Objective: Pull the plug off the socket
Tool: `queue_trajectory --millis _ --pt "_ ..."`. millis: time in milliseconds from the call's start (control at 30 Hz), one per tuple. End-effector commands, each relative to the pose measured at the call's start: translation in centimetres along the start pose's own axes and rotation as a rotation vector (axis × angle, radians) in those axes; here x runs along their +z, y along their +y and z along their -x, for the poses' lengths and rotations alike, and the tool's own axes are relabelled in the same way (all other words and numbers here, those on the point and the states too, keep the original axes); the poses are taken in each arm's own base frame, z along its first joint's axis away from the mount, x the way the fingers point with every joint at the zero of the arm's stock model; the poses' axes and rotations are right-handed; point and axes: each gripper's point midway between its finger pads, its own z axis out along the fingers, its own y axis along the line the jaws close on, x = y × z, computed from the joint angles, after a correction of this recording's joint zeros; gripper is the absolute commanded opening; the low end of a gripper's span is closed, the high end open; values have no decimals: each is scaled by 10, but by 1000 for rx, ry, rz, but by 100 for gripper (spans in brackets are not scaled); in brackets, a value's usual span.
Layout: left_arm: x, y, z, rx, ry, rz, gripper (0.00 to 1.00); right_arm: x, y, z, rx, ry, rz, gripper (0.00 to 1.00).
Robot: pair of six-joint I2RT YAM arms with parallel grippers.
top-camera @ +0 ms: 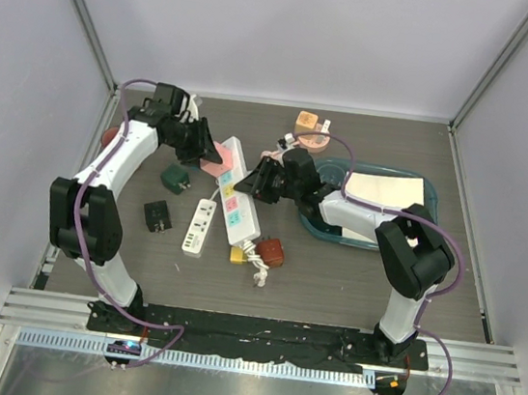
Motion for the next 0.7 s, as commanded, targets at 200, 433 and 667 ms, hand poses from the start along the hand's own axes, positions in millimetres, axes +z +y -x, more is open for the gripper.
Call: queue_trajectory --millis 200,433,667 --pt "-6 -8 7 6 -32 -84 0 -12 47 24 -109 -95 132 1" --pt "-5 0 10 -42 -42 -66 73 -13 60 27 -121 -102 154 1" --pt "0 2 8 -71 -33 -61 84 -12 68 25 -121 -101 173 1"
